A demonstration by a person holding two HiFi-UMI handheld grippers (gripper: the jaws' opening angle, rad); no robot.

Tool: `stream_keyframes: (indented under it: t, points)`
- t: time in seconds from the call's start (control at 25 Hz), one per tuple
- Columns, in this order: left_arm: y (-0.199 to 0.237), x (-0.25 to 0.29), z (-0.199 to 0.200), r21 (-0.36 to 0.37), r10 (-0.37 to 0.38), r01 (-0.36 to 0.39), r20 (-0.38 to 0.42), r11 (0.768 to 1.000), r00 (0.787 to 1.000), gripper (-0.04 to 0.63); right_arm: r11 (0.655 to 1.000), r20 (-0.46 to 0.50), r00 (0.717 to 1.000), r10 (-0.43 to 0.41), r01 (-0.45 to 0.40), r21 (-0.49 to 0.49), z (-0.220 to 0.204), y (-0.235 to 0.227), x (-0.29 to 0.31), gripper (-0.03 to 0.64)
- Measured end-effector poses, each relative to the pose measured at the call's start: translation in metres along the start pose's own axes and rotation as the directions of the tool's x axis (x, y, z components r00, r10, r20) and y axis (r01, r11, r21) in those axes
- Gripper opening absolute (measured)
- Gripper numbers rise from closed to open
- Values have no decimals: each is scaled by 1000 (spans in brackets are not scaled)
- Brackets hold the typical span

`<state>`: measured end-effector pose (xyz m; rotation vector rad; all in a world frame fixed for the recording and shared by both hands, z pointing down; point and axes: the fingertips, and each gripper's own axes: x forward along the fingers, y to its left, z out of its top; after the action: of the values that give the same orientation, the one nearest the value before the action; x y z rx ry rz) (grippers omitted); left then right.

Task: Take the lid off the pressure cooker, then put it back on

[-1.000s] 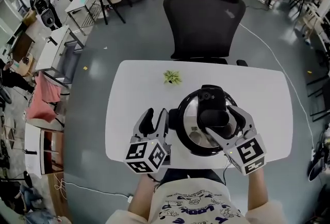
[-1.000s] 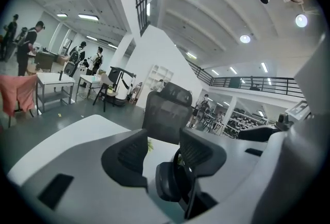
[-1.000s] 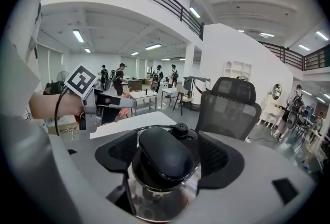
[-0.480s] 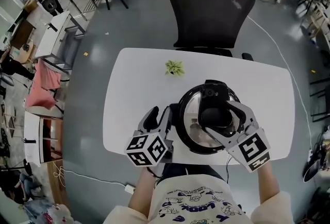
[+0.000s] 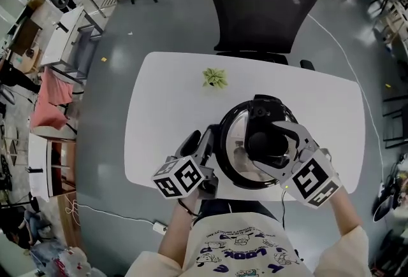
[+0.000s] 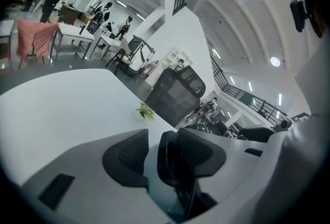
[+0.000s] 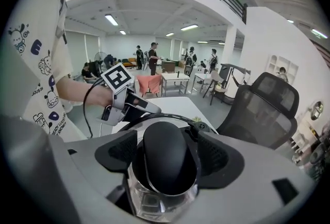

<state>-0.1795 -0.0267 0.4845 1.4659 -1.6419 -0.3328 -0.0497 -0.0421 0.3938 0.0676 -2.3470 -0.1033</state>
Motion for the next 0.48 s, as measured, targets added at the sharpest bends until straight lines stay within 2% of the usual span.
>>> stream_keyframes:
  t: [0.28, 0.48]
  points:
    - [-1, 5, -5, -51, -20, 19, -21, 999, 1000, 178, 995, -110, 991, 71, -77, -59, -8, -1, 2, 379]
    - [0, 6, -7, -92, -42, 40, -27, 995, 999, 162, 987, -197, 974, 115, -134, -89, -14, 2, 6, 368]
